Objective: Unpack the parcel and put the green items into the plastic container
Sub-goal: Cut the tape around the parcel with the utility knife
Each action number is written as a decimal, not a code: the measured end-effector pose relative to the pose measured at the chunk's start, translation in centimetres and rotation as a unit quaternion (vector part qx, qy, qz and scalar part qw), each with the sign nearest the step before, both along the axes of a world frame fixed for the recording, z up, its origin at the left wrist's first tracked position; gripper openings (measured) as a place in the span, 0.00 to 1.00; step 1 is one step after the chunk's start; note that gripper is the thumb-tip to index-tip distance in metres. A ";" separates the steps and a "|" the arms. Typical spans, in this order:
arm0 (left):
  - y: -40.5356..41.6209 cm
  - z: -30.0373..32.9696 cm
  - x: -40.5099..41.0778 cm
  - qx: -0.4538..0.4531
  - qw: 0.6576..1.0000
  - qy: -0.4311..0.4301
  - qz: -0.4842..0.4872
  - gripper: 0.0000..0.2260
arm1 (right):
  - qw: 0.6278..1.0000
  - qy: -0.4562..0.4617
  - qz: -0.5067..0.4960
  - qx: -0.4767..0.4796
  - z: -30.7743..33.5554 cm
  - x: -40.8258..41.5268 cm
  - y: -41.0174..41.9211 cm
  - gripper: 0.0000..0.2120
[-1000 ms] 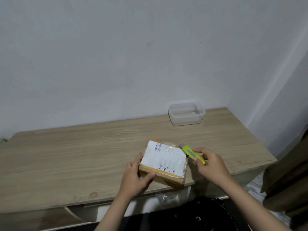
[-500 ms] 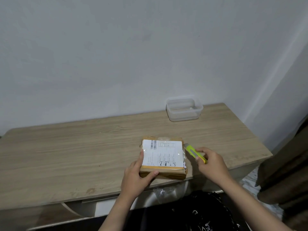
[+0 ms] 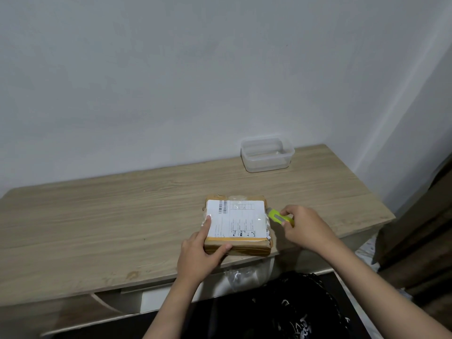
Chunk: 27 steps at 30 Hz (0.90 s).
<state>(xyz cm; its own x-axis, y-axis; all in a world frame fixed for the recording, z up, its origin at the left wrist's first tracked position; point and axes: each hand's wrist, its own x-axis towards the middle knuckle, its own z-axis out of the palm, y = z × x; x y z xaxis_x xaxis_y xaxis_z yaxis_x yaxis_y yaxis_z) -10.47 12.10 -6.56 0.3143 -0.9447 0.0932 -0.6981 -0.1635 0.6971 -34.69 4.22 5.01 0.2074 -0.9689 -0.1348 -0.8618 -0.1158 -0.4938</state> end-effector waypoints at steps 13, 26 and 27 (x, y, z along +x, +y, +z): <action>0.0 0.2 -0.1 0.009 1.000 -0.006 0.000 0.43 | 1.000 0.008 -0.014 0.012 0.6 1.2 0.3 0.09; 0.3 0.8 -0.6 0.020 1.000 0.010 0.022 0.43 | 0.999 -0.006 -0.019 -0.033 -0.9 1.6 2.8 0.09; 0.2 0.7 -0.6 0.019 1.000 0.011 0.022 0.43 | 0.999 -0.008 -0.019 -0.036 -1.1 1.6 3.0 0.10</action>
